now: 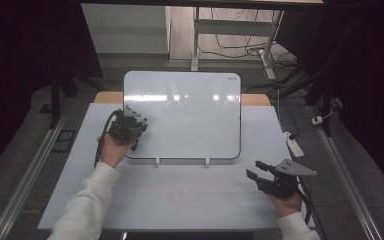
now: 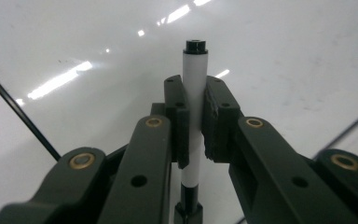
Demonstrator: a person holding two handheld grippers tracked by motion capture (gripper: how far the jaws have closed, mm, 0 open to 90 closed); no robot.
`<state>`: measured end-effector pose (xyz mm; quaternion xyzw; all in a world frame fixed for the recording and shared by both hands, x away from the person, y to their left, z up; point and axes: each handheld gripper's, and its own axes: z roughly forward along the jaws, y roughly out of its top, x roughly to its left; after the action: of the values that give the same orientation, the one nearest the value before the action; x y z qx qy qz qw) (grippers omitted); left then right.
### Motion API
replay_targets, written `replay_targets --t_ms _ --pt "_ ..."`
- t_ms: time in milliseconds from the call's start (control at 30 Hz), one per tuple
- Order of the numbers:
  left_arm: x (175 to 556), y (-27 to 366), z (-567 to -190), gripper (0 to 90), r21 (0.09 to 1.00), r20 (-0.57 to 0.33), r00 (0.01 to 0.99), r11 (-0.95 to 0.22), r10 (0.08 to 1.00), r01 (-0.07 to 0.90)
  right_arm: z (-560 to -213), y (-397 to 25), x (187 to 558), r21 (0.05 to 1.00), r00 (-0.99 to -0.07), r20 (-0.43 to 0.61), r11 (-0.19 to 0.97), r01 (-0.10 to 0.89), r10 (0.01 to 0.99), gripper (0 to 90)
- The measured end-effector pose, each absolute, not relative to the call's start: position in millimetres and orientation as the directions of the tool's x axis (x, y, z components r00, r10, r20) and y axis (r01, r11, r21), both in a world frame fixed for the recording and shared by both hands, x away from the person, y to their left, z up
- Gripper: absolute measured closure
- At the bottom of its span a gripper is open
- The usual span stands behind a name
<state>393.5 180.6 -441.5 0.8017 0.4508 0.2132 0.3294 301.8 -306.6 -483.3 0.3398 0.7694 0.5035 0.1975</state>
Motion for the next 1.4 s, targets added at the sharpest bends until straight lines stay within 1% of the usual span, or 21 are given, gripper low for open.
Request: replay_targets --t_ms 67,167,400,633,700,733,767,833,900,967,1033,1133,1300,1400 --pt "395.9 178.6 -443.7 79.8 0.720 0.055 0.503 -0.383 0.863 0.579 -484.0 -308.2 302.4 0.908 -0.690 0.035 0.265 0.324 0.723 46.2" --pt "398.5 173.1 -447.9 79.5 0.712 0.099 0.506 -0.416 0.857 0.565 -485.9 -309.4 304.0 0.906 -0.688 0.040 0.265 0.331 0.724 45.9" --pt "396.8 167.3 -450.8 78.9 0.723 0.156 0.512 -0.451 0.845 0.523 -488.0 -310.0 305.1 0.903 -0.689 0.046 0.265 0.338 0.724 45.4" --pt "394.0 170.4 -452.6 74.0 0.740 0.153 0.507 -0.439 0.848 0.511 -489.1 -308.7 305.2 0.901 -0.692 0.043 0.272 0.339 0.720 45.3" --pt "391.1 172.1 -450.9 71.2 0.752 0.157 0.504 -0.434 0.849 0.497 -489.7 -308.5 305.2 0.900 -0.692 0.042 0.274 0.340 0.720 45.2" --pt "389.1 173.3 -449.1 64.1 0.761 0.151 0.504 -0.425 0.851 0.490 -490.4 -308.5 305.6 0.899 -0.692 0.043 0.275 0.342 0.721 45.0" --pt "386.7 174.9 -446.9 64.1 0.772 0.140 0.506 -0.413 0.851 0.483 -490.4 -308.5 305.6 0.899 -0.692 0.043 0.275 0.342 0.721 45.0" --pt "379.5 178.6 -442.4 57.0 0.793 0.115 0.513 -0.390 0.851 0.468 -491.0 -308.9 306.4 0.897 -0.695 0.040 0.280 0.341 0.718 44.6" --pt "368.6 183.5 -438.3 50.7 0.816 0.072 0.527 -0.354 0.847 0.458 -492.3 -309.7 307.2 0.894 -0.695 0.021 0.298 0.335 0.718 43.8" --pt "351.8 189.9 -436.6 46.5 0.841 0.026 0.549 -0.315 0.835 0.440 -494.4 -310.6 307.9 0.887 -0.697 -0.001 0.322 0.330 0.717 43.1" --pt "337.2 195.7 -437.9 42.1 0.849 0.002 0.567 -0.301 0.824 0.434 -496.6 -312.0 308.0 0.884 -0.698 -0.018 0.337 0.323 0.716 42.9" --pt "311.2 207.9 -445.6 38.1 0.849 -0.031 0.587 -0.288 0.809 0.443 -498.5 -315.1 307.5 0.881 -0.701 -0.041 0.356 0.311 0.712 42.5" --pt "279.7 226.7 -462.5 34.4 0.849 -0.110 0.605 -0.242 0.789 0.470 -500.5 -320.4 305.7 0.879 -0.698 -0.076 0.379 0.291 0.712 41.8" --pt "265.8 232.3 -473.2 32.3 0.842 -0.124 0.614 -0.245 0.780 0.481 -501.6 -321.6 305.8 0.877 -0.699 -0.088 0.388 0.284 0.710 41.2"
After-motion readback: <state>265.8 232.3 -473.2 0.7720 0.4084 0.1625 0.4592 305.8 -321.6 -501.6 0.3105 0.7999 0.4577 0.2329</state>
